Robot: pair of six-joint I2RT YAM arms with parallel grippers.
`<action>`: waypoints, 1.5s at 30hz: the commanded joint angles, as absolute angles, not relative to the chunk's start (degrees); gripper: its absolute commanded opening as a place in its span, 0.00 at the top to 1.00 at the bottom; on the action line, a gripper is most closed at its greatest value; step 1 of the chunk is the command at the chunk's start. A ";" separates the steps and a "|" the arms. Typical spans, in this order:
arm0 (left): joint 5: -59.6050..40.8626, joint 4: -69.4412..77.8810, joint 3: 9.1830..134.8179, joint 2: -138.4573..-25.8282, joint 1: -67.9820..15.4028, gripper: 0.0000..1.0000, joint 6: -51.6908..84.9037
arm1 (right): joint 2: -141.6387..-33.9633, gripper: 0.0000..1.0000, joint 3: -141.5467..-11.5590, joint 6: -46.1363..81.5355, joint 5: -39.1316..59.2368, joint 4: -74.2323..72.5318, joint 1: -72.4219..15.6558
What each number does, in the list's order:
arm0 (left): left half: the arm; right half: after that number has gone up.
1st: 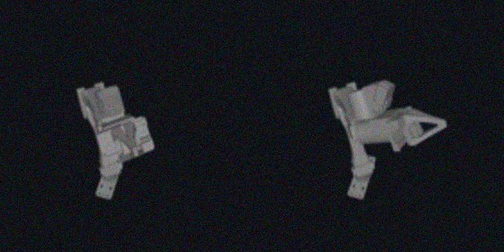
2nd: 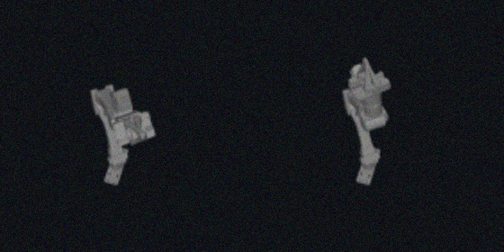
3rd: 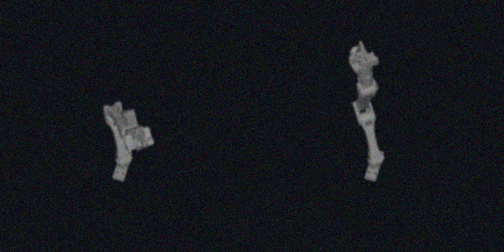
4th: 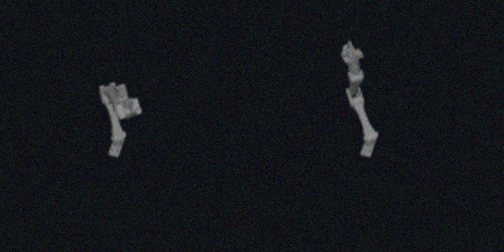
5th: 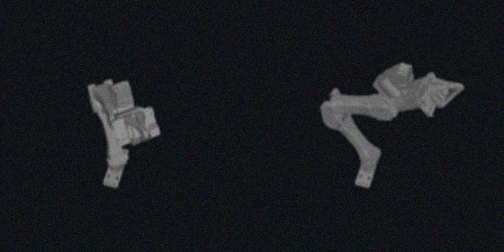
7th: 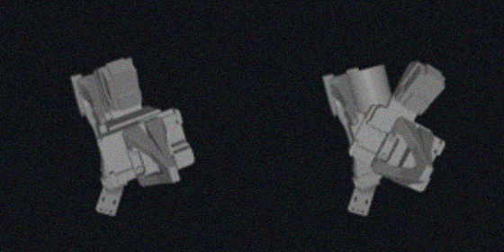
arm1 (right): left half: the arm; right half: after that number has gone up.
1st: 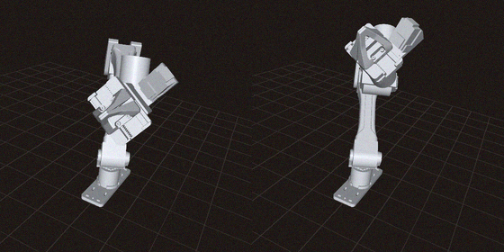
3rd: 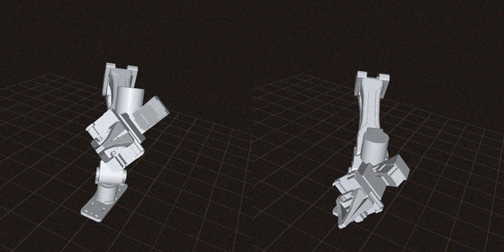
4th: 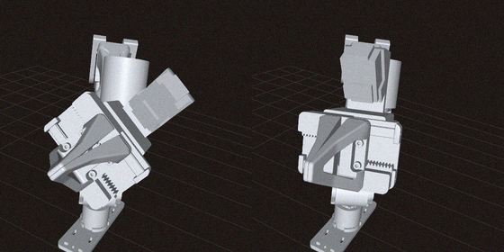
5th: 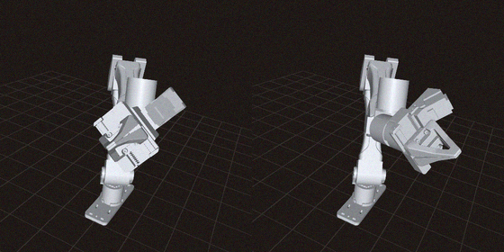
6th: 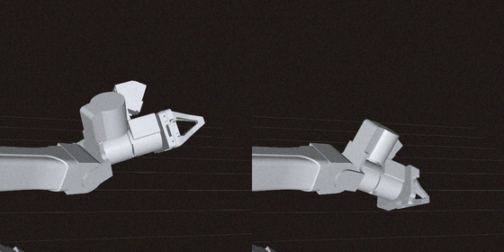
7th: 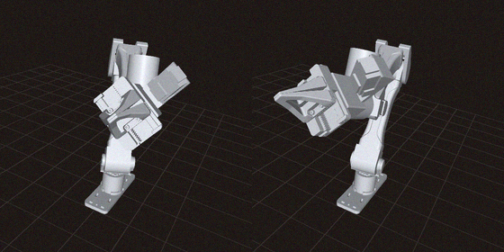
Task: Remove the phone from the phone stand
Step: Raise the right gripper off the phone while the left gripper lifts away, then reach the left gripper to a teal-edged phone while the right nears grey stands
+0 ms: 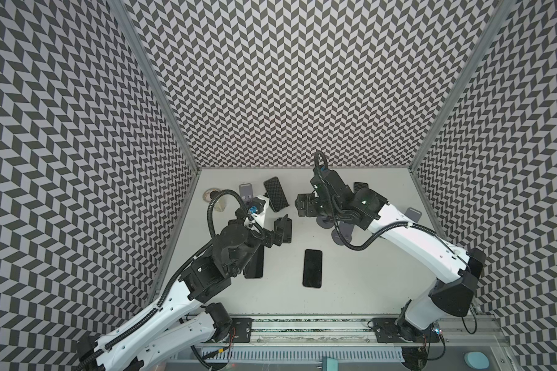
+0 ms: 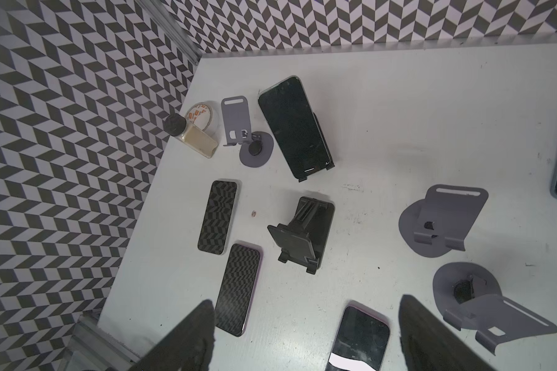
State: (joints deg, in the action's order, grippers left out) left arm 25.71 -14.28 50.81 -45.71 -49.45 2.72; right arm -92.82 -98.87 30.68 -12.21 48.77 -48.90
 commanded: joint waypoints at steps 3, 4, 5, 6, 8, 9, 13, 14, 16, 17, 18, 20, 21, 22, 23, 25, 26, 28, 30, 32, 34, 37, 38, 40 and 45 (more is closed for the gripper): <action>33.24 -18.04 56.81 -53.33 -48.39 0.05 12.03 | -92.09 0.14 -101.78 24.89 -11.03 45.70 -46.02; 33.79 -18.47 58.46 -55.60 -47.89 0.05 13.24 | -92.07 0.14 -102.12 24.03 -9.59 45.80 -45.25; 33.94 -19.26 60.20 -57.53 -47.37 0.05 14.71 | -92.03 0.14 -102.53 23.52 -8.37 46.09 -44.63; 34.02 -20.47 62.29 -59.86 -46.92 0.05 16.51 | -91.87 0.14 -102.99 22.71 -6.82 46.59 -43.95; 33.75 -22.26 65.77 -64.00 -46.01 0.05 19.60 | -90.70 0.14 -102.10 20.92 -4.63 46.22 -43.26; 33.39 -22.53 67.12 -65.98 -45.60 0.05 20.70 | -89.73 0.14 -100.81 19.99 -4.31 45.85 -43.11; 33.87 -23.35 71.85 -72.52 -44.32 0.03 25.93 | -84.23 0.14 -93.00 18.00 -0.91 42.86 -41.86; 34.09 -23.67 72.85 -73.81 -43.92 0.03 27.19 | -82.78 0.14 -90.87 17.71 0.19 41.68 -41.27; 34.25 -25.02 75.32 -76.95 -42.83 0.03 30.00 | -79.58 0.14 -86.09 17.39 3.13 38.37 -39.94; 34.20 -25.73 76.30 -78.26 -42.22 0.03 31.24 | -78.39 0.14 -84.28 17.35 4.21 36.80 -39.32; 34.05 -26.41 77.52 -79.89 -41.50 0.03 32.37 | -77.32 0.14 -82.30 17.39 5.55 34.91 -38.55; 33.88 -27.60 79.72 -82.74 -40.25 0.03 34.24 | -76.36 0.15 -79.64 17.10 8.86 31.53 -37.33; 33.56 -28.22 80.95 -84.47 -39.43 0.03 35.26 | -76.47 0.15 -78.87 16.80 10.57 29.98 -36.81; 32.88 -29.14 82.25 -86.12 -38.72 0.02 36.47 | -77.07 0.15 -78.90 16.43 11.86 28.99 -36.36; 32.18 -29.98 83.43 -87.40 -37.95 0.02 37.69 | -77.76 0.15 -79.35 16.05 12.75 28.60 -36.06; 31.30 -31.19 85.70 -90.73 -36.57 0.02 39.73 | -79.63 0.15 -80.21 14.95 14.50 27.56 -35.52; 30.84 -31.33 86.47 -92.16 -36.09 0.02 40.10 | -80.46 0.15 -80.59 14.72 14.88 27.19 -35.28; 30.54 -32.51 89.25 -95.47 -35.03 0.01 41.18 | -82.15 0.15 -81.65 14.15 15.65 27.06 -34.67; 30.16 -34.03 92.42 -99.46 -33.98 0.00 41.84 | -83.75 0.15 -83.57 13.44 16.78 28.09 -33.96; 30.32 -36.10 95.92 -103.16 -33.02 0.00 43.23 | -84.64 0.15 -84.65 12.45 17.56 28.74 -33.62; 30.06 -37.84 99.32 -106.53 -32.23 0.00 43.96 | -84.91 0.14 -84.73 11.92 17.61 28.59 -33.41; 30.81 -39.76 103.03 -110.34 -31.24 0.00 45.20 | -85.15 0.14 -84.62 12.24 18.71 28.85 -33.14; 31.21 -39.90 103.59 -111.14 -30.92 0.00 45.64 | -85.08 0.14 -83.96 12.84 19.39 28.46 -33.13; 31.33 -39.71 104.33 -112.62 -30.19 0.00 46.41 | -85.35 0.15 -82.10 15.10 22.14 26.77 -33.13; 31.68 -42.91 108.15 -116.51 -28.72 0.00 47.66 | -86.86 0.16 -81.04 18.01 28.14 25.31 -33.13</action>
